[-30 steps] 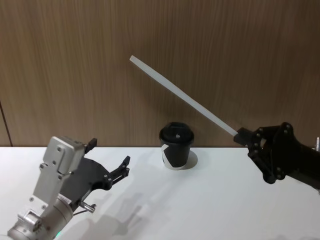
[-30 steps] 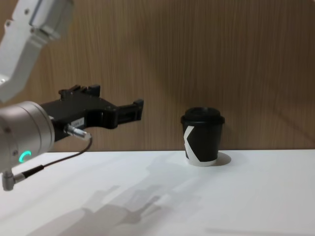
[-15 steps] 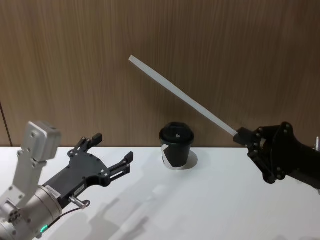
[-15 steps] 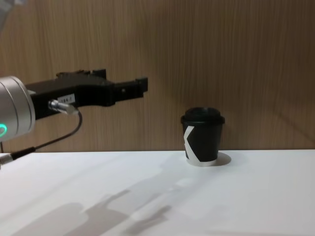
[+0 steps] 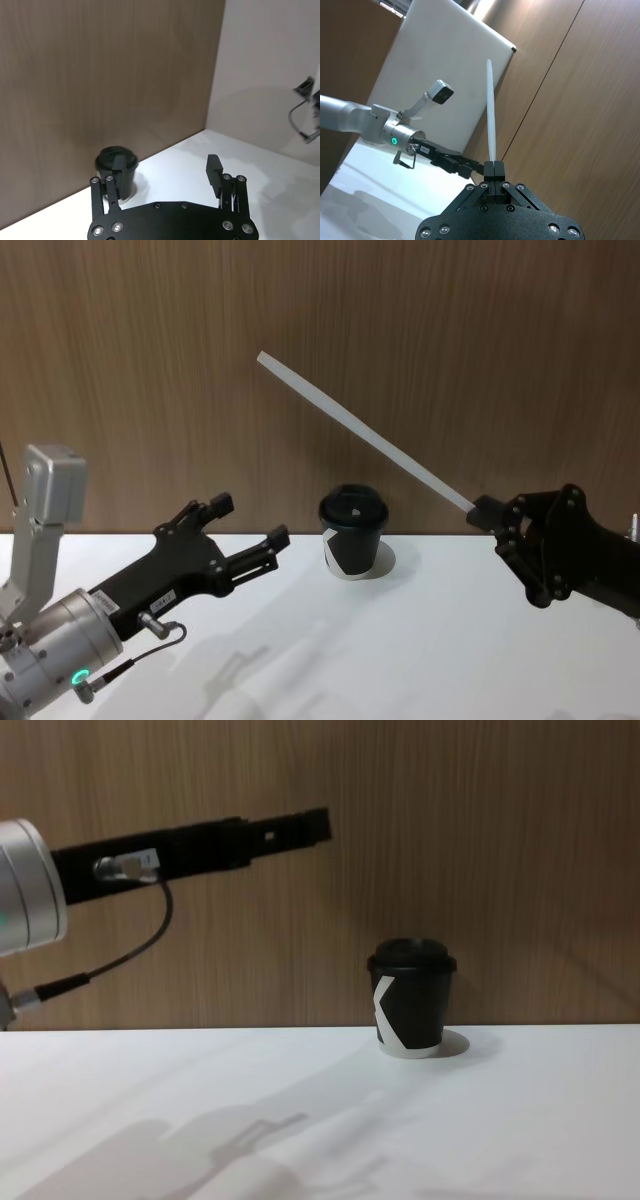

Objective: Pick up the straw with one hand, pass it to the other hand, and insert it into the cup.

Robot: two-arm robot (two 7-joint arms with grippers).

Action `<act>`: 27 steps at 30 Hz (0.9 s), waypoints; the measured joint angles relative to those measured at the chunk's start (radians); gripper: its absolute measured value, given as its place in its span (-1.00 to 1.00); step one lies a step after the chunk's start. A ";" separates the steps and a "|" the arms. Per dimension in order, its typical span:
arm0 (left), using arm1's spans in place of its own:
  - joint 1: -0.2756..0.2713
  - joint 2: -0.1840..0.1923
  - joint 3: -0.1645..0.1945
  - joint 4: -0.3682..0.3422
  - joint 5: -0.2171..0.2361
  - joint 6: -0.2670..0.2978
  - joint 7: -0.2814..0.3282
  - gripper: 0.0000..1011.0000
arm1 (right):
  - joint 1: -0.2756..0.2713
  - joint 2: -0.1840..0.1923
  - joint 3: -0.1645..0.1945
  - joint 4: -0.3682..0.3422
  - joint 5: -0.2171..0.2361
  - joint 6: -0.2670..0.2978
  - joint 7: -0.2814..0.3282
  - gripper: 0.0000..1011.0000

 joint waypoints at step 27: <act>-0.095 -0.021 0.037 0.052 -0.231 0.064 -0.259 0.98 | 0.001 0.000 0.000 0.000 0.000 0.000 0.000 -1.00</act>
